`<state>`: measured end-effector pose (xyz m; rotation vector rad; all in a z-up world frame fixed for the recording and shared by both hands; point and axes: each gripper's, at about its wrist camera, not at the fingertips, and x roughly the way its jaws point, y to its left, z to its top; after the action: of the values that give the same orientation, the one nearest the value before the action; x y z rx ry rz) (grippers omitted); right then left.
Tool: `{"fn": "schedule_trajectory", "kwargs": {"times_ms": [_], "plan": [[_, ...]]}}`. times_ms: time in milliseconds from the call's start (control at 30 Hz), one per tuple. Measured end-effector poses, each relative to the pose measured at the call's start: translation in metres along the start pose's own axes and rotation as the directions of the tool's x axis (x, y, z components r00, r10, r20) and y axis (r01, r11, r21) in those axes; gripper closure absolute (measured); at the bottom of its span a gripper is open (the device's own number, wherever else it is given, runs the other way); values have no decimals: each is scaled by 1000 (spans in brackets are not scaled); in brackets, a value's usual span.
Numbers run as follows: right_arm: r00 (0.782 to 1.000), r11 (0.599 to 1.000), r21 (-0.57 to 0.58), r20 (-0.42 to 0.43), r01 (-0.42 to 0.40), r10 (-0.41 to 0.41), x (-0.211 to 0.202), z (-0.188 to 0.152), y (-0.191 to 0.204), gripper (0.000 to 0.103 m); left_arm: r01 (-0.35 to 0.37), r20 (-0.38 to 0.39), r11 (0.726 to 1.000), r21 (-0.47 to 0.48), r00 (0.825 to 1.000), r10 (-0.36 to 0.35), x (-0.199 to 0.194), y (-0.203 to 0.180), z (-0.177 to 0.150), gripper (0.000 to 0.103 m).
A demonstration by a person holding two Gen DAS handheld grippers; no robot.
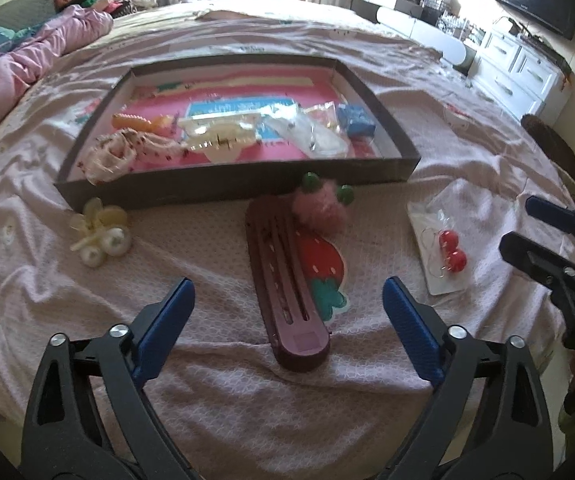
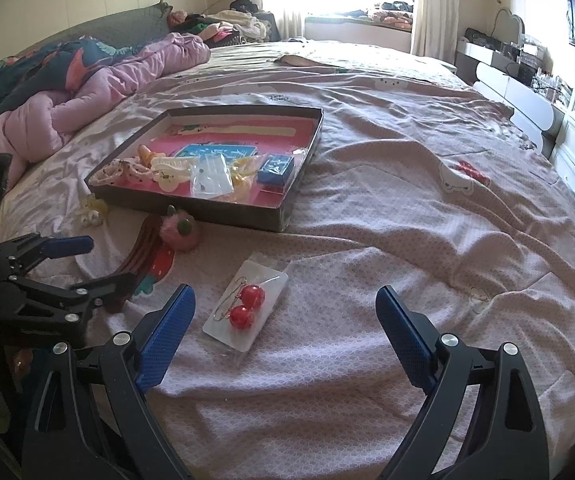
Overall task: Organize jewelry
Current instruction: 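Grasp the maroon barrette with the left gripper while the right gripper grasps the red-ball earring bag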
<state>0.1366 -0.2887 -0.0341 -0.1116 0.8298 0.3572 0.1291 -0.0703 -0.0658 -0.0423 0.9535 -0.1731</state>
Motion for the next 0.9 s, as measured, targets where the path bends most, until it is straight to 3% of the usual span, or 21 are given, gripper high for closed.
{"fn": "schedule_trajectory", "kwargs": {"times_ms": [100,233,433,467,533,600,700,900], "plan": [[1000,1000,2,-10,-1,1,5,-1,-1,14,9,-36,1000,-12,999,-9,14,0,-1,32],[999,1000,10,-46,-12,12,16,-3,-1,14,-14,-76,1000,-2,997,14,26,2,-4,40],[991,997,57,-113,-61,67,47,-4,8,14,-10,-74,1000,-22,997,8,21,16,-4,75],[989,995,66,-126,-71,79,54,-4,11,15,-7,-73,1000,-24,997,5,19,18,-4,76],[984,994,77,-153,-78,89,65,-7,17,27,13,-72,999,-39,997,-15,17,21,-6,77],[988,998,43,-146,-38,44,69,-11,27,33,20,-67,999,-36,997,-23,12,23,-8,77],[992,999,-11,-120,-36,35,63,-13,38,55,27,-59,999,-30,998,-29,7,22,-8,78],[990,997,-27,-126,-69,65,52,-16,38,60,47,-43,998,-40,998,-49,-3,24,-9,78]]}}
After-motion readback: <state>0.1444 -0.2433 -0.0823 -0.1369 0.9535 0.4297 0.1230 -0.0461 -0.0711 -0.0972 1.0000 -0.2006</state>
